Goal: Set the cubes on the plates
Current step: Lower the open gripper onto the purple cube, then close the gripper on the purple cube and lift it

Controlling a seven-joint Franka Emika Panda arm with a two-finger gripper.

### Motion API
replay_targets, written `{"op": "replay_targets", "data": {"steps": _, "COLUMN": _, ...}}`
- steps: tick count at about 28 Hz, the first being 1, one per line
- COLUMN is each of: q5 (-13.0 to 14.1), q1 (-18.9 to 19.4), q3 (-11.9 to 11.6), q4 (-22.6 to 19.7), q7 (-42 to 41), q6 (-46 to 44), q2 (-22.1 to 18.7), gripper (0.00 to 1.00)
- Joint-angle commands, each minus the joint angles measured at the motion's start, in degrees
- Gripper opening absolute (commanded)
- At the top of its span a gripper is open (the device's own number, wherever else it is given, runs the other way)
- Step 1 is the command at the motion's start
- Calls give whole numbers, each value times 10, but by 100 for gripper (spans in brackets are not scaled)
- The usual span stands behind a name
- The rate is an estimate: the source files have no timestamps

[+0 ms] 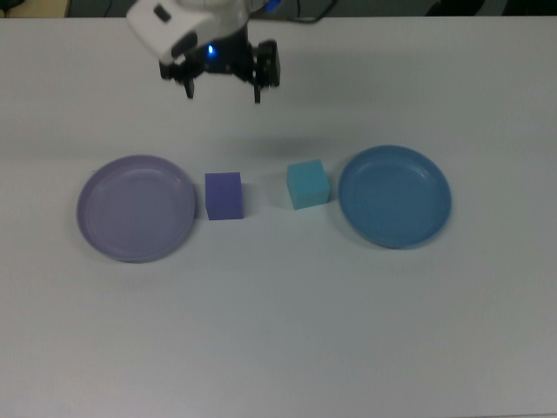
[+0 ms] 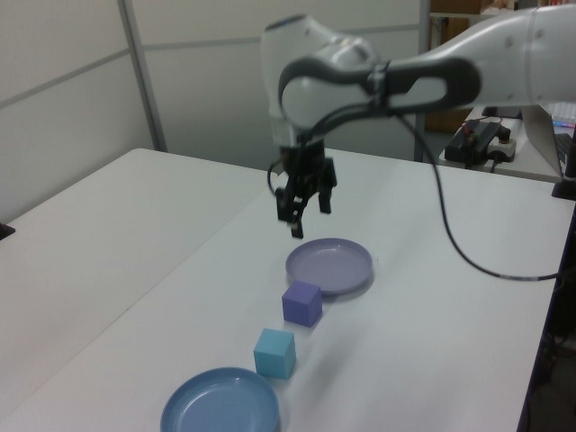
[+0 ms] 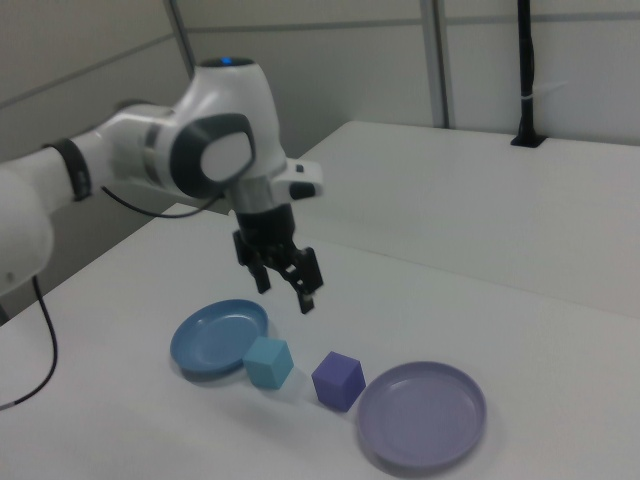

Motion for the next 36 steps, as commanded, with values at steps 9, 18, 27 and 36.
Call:
{"op": "replay_targets", "data": {"steps": 9, "q5": -90, "q1": 23, "q3": -3, "q4": -45, "q7": -16, "q6": 110, "q2": 106, "gripper": 100}}
{"op": "replay_targets", "data": {"steps": 18, "q5": -121, "q1": 43, "q3": -3, "q4": -65, "q7": 6, "q6": 159, "q2": 141, "gripper": 100}}
{"op": "replay_targets", "data": {"steps": 27, "q5": -140, "q1": 42, "q3": -3, "q4": -60, "q7": 15, "q6": 177, "q2": 156, "gripper": 23}}
{"op": "replay_targets", "data": {"steps": 36, "q5": -97, "q1": 11, "q3": -8, "q4": -38, "q7": 10, "q6": 171, "q2": 124, "gripper": 0}}
